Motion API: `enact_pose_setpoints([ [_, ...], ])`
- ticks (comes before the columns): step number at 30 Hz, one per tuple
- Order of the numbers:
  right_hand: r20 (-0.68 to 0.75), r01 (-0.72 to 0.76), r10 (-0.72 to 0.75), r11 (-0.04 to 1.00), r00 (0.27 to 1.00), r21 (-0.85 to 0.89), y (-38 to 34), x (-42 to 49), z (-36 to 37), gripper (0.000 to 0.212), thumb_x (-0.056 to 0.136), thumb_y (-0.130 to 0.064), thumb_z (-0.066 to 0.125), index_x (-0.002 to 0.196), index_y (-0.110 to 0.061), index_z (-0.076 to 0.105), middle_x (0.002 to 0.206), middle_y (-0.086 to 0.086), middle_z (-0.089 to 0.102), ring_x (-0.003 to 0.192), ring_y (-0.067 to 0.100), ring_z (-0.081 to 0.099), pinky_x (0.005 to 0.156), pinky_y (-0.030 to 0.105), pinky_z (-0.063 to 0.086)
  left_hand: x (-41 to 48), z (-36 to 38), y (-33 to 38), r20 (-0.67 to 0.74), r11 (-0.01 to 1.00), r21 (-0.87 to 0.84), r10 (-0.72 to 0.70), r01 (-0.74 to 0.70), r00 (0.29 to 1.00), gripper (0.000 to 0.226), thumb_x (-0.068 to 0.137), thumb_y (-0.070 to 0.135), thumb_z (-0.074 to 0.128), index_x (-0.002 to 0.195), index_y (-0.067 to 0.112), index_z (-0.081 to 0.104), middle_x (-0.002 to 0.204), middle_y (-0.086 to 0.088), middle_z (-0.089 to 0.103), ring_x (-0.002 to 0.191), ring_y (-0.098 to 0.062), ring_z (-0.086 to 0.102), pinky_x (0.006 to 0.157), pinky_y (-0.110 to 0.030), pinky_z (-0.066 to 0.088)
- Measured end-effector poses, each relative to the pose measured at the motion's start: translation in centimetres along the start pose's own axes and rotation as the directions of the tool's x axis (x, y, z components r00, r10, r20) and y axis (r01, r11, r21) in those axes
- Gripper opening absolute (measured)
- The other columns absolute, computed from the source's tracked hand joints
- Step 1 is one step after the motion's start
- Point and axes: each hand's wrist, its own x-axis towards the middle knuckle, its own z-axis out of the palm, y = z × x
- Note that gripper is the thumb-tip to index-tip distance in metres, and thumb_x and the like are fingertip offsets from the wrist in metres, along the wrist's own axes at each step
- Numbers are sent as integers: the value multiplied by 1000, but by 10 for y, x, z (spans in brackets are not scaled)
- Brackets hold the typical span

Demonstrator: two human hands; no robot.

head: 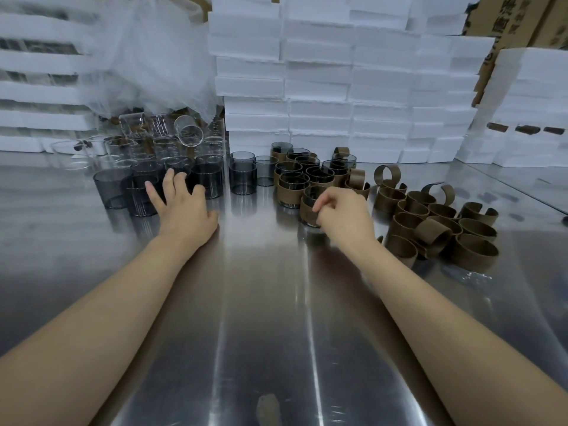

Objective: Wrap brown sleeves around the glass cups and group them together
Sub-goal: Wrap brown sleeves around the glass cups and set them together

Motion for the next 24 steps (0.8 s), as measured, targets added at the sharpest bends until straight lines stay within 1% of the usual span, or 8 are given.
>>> enact_pose_setpoints([
  [3,36,46,-41,987,999,-157,1,-3,5,31,86,-7,43,99,-26,64,87,-3,65,78,20,60,67,34,49,-1,1,1,-33,1000,-11,4,-5,999,37,87,21,64,119,5,58,144,-19,27,144,-32,7,114,-60,-13],
  [7,81,48,-38,991,996,-123,9,2,8,38,89,-8,47,124,-18,59,106,1,60,95,21,58,80,37,50,-2,-1,4,-54,997,-79,7,-12,999,37,85,17,64,119,6,55,128,-15,32,131,-33,21,116,-59,-8],
  [10,119,39,-26,993,993,-108,18,8,10,40,89,-9,51,129,-14,57,116,5,50,108,23,53,88,30,45,-3,-1,5,-27,994,-108,18,-21,999,35,87,17,60,121,9,55,120,-12,32,122,-33,26,116,-50,8],
  [13,107,-6,18,994,994,-110,28,14,12,32,90,-13,55,122,-15,59,116,2,40,116,24,46,92,29,41,-4,1,7,-86,981,-183,54,-69,995,19,88,15,58,106,11,62,107,-5,32,113,-30,31,107,-43,19],
  [17,112,2,8,996,994,-88,35,18,15,27,90,-16,56,117,-17,60,114,-1,40,110,22,49,85,22,37,-7,-1,16,-147,946,-292,101,-141,984,9,89,17,57,87,13,65,97,-3,41,102,-22,34,93,-34,22],
  [21,143,34,-23,996,989,-77,37,19,17,34,91,-20,55,124,-18,60,126,-1,47,76,5,56,64,2,37,-12,-2,26,-146,886,-381,226,-265,963,9,89,13,58,92,15,67,94,-2,45,102,-21,38,91,-32,24],
  [22,166,37,-24,997,986,-74,37,19,17,39,91,-21,55,130,-17,57,131,-1,47,84,8,59,70,1,36,-13,-2,28,-134,866,-392,280,-310,951,14,90,12,57,99,16,66,95,-1,45,103,-20,38,92,-33,25],
  [24,242,47,-23,994,970,-95,37,20,16,53,91,-23,55,143,-19,46,149,-1,38,126,19,48,96,15,33,-15,-4,30,-108,817,-410,399,-406,911,31,90,9,56,119,20,60,98,2,44,102,-15,36,92,-33,29],
])
